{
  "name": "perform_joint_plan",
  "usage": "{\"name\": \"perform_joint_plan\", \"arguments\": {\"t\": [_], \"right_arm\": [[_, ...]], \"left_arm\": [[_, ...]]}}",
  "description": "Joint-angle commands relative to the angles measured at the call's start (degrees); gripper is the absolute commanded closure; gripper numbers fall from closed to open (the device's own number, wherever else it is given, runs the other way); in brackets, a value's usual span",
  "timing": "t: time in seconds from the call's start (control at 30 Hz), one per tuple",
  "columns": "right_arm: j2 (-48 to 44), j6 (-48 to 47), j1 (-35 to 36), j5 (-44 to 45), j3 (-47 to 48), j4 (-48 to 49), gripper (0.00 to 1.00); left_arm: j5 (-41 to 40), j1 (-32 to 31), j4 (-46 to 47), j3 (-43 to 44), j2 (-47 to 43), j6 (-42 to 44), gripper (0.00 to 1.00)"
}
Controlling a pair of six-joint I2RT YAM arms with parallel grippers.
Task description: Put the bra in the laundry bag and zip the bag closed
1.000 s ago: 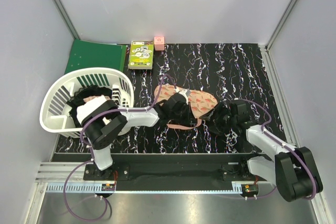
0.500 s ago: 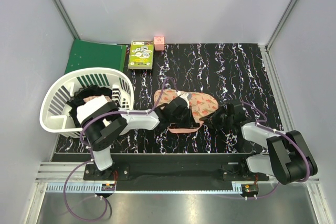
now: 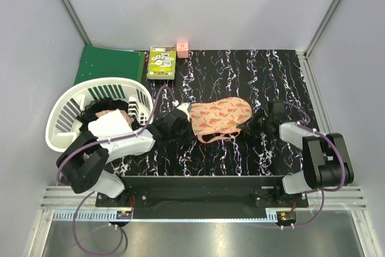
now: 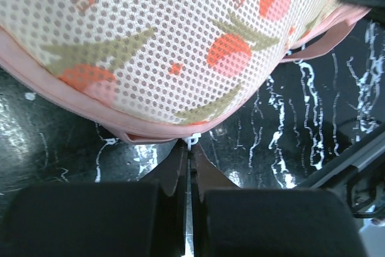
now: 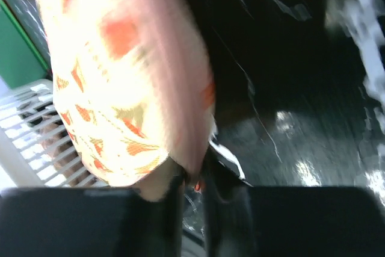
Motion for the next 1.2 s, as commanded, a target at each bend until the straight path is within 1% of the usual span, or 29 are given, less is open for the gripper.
{"name": "perform_joint_plan", "arguments": {"t": [0.0, 0.03, 0.07, 0.1, 0.13, 0.17, 0.2, 0.27, 0.33, 0.37, 0.43, 0.47, 0.5, 0.57, 0.67, 0.77, 0.87, 0.9, 0.93, 0.97, 1.03, 1.07, 1.1, 1.13, 1.17], "right_arm": [[4.1, -14.5, -0.7, 3.0, 11.2, -12.4, 0.66], [3.9, -15.2, -0.5, 3.0, 12.6, -13.8, 0.48], [3.3, -15.6, 0.0, 3.7, 12.7, -15.1, 0.4], [2.2, -16.1, 0.3, 4.7, 12.7, -17.8, 0.33], [-0.6, -16.2, 0.7, 5.6, 12.1, -18.9, 0.29], [-2.3, -16.2, 0.7, 7.8, 11.5, -20.1, 0.22], [-4.3, -16.2, 1.1, 8.9, 11.1, -22.4, 0.18], [-10.0, -15.7, 1.2, 9.2, 9.4, -24.4, 0.15], [-15.2, -12.5, 2.0, 6.9, 6.7, -24.3, 0.15], [-16.7, -8.2, 2.6, 3.8, 5.4, -21.4, 0.16], [-19.3, -3.6, 6.3, 0.8, 1.9, -16.9, 0.16], [-19.6, 0.8, 7.4, 0.5, 0.8, -11.5, 0.17], [-18.8, 2.6, 9.8, 0.5, -0.8, -9.5, 0.18], [-17.0, 5.4, 11.5, 0.5, -1.6, -4.0, 0.19], [-12.2, 7.8, 14.1, 0.7, -1.8, -0.6, 0.22], [-8.1, 10.3, 15.9, 0.7, -2.5, 6.0, 0.29], [-5.0, 11.6, 16.1, 1.1, -3.2, 8.8, 0.39], [-4.5, 11.3, 16.1, 1.8, -3.1, 8.7, 0.46], [-4.5, 11.1, 16.1, 3.7, -2.9, 8.6, 0.61], [-4.4, 9.8, 15.6, 4.2, -2.6, 7.9, 0.69], [-3.3, 6.5, 14.0, 3.3, -1.3, 6.8, 0.9], [-2.6, 5.4, 11.8, 1.9, -1.1, 6.9, 0.92], [-0.7, 4.1, 10.4, 0.3, -0.2, 7.1, 0.94], [0.7, 0.6, 9.4, -3.7, 0.6, 7.3, 0.99], [4.0, -1.3, 8.5, -6.0, 2.7, 7.2, 1.0]], "left_arm": [[2.7, 0.7, -2.1, 2.4, 1.6, 2.1, 1.0], [4.2, 0.6, -0.7, 2.5, 2.3, 1.0, 1.0], [5.5, 0.5, 2.1, 2.5, 2.8, -0.1, 1.0], [6.9, 0.4, 3.7, 2.5, 3.2, -2.8, 1.0], [7.3, 0.0, 5.0, 2.6, 4.3, -3.7, 1.0], [7.6, -0.3, 6.7, 2.9, 4.8, -4.8, 1.0], [7.8, -1.3, 7.3, 3.3, 5.4, -6.5, 1.0], [8.5, -2.4, 8.6, 5.3, 7.4, -7.4, 1.0], [8.7, -4.5, 9.1, 7.4, 9.2, -8.4, 1.0], [8.9, -5.6, 9.3, 8.0, 9.6, -9.1, 1.0], [8.8, -6.8, 10.2, 9.5, 10.9, -9.8, 1.0], [8.7, -7.6, 10.3, 9.9, 11.2, -10.3, 1.0], [8.5, -8.2, 10.3, 10.4, 11.7, -10.6, 1.0], [8.7, -9.3, 10.4, 11.4, 12.5, -11.0, 1.0], [8.5, -10.6, 10.3, 12.3, 13.0, -11.3, 1.0], [8.0, -11.5, 10.1, 13.0, 13.3, -11.3, 1.0], [8.2, -11.8, 10.1, 13.2, 13.7, -11.1, 1.0], [8.0, -11.8, 9.3, 13.1, 13.4, -11.0, 1.0], [7.4, -11.8, 8.8, 12.7, 13.2, -10.7, 1.0], [6.3, -11.6, 8.4, 12.2, 12.5, -10.1, 1.0], [5.8, -10.5, 8.1, 9.3, 10.6, -9.3, 1.0], [6.2, -9.8, 7.9, 8.1, 9.9, -8.5, 1.0], [6.5, -8.7, 7.6, 4.9, 9.1, -8.2, 1.0], [6.7, -6.3, 7.7, 3.3, 7.2, -7.8, 1.0], [7.6, -5.2, 7.8, 1.5, 6.3, -6.8, 1.0]]}}
